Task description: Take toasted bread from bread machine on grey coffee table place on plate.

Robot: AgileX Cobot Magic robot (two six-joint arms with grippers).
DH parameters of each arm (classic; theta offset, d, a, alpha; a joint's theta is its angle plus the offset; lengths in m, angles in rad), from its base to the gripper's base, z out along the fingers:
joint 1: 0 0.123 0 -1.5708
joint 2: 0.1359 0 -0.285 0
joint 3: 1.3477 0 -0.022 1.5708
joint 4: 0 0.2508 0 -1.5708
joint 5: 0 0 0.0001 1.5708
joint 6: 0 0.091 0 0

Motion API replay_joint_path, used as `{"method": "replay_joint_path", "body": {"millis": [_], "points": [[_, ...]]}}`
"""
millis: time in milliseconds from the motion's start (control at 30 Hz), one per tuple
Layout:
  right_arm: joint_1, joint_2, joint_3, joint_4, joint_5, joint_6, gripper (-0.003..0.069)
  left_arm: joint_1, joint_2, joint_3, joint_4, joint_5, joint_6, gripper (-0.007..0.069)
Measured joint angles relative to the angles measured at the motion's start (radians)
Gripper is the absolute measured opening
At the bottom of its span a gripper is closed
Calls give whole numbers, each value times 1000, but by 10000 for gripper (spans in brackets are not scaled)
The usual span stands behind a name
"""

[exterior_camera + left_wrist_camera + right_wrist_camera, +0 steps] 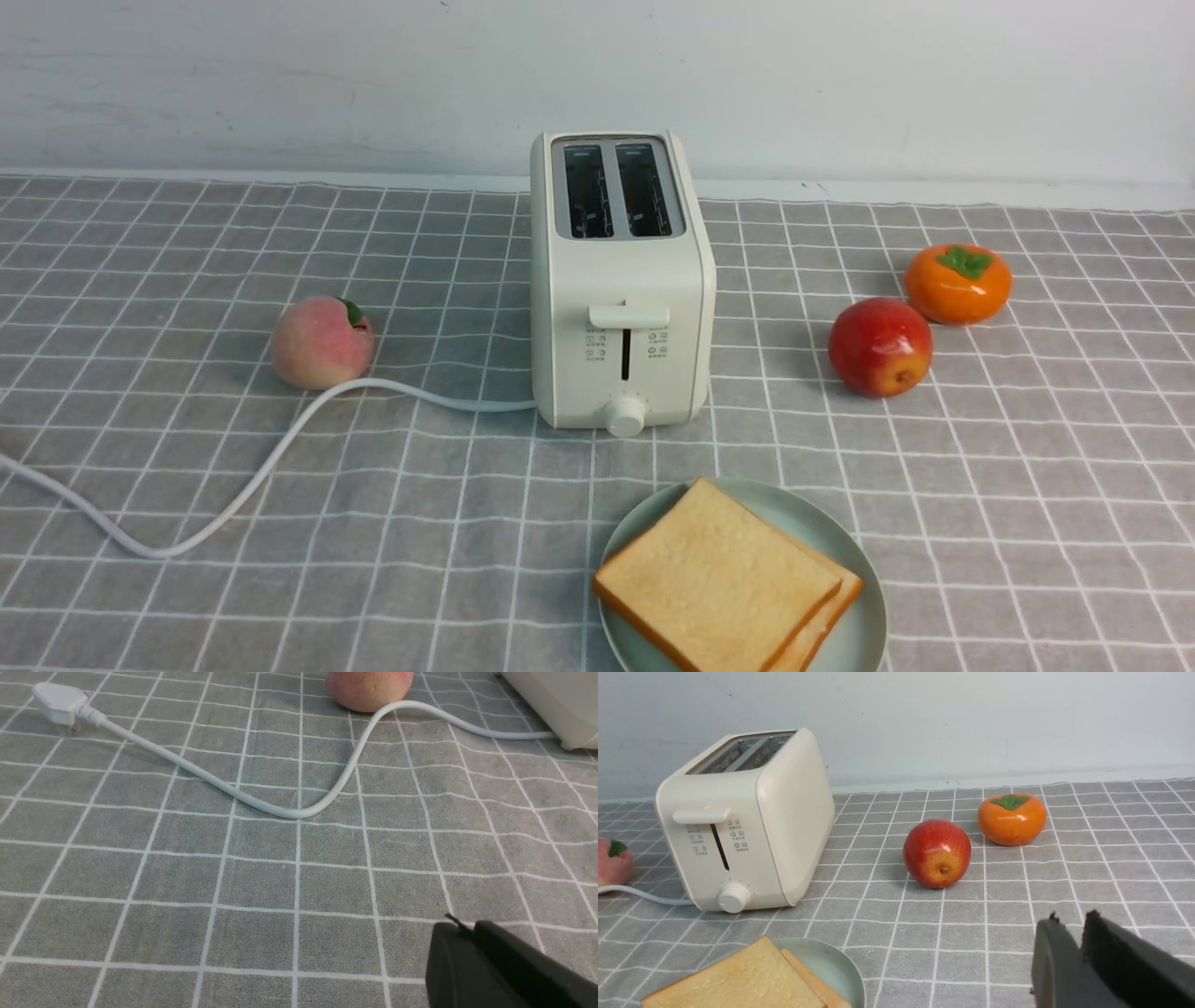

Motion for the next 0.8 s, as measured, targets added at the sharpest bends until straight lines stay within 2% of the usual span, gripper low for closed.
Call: {"method": "replay_joint_path", "body": {"millis": [133, 300, 367, 433, 533, 633, 733, 800], "points": [[0, 0, 0, -7, 0, 0, 97, 0, 0, 0, 0, 0, 0, 38], [0, 0, 0, -127, 40, -1, 101, 0, 0, 0, 0, 0, 0, 38], [0, 0, 0, -228, 145, -1, 106, 0, 0, 0, 0, 0, 0, 38], [0, 0, 2, -263, 182, 4, 106, 0, 0, 0, 0, 0, 0, 38], [-2, -3, 32, -375, 234, 100, 106, 0, 0, 0, 0, 0, 0, 38], [-31, -35, 86, -462, 187, 282, 106, 0, 0, 0, 0, 0, 0, 38], [-68, -62, 166, -494, 103, 431, 108, 0, 0, 0, 0, 0, 0, 38], [-81, -62, 198, -495, 79, 458, 109, 0, 0, 0, -1, -3, 0, 39]]}}
